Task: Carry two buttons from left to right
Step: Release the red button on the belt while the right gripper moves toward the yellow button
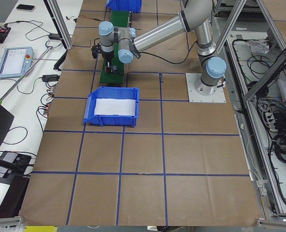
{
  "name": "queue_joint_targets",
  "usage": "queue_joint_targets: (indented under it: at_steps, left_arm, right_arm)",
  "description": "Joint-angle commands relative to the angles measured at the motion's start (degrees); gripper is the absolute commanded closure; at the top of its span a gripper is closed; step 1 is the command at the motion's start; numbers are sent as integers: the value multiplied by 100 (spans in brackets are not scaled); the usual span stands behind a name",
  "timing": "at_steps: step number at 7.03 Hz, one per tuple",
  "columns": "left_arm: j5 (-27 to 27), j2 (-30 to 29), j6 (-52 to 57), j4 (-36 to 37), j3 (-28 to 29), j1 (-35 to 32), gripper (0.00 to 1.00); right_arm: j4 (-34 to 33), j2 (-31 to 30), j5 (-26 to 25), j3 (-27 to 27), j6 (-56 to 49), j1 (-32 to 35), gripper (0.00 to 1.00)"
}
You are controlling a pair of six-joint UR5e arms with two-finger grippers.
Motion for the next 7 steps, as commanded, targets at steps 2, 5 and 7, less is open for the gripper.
queue_joint_targets:
  at_steps: [2,5,7]
  left_arm:
    - [-65,39,-166,9,19,2,3]
    - [-30,241,-148,-803,622,19,0]
    - [-12,687,-61,-2156,1029,-33,0]
  right_arm:
    - [-1043,69,-1,52,7,-1,0]
    - [-1881,157,-1,447,7,-1,0]
    - [-2449,244,-1,632,-11,-1,0]
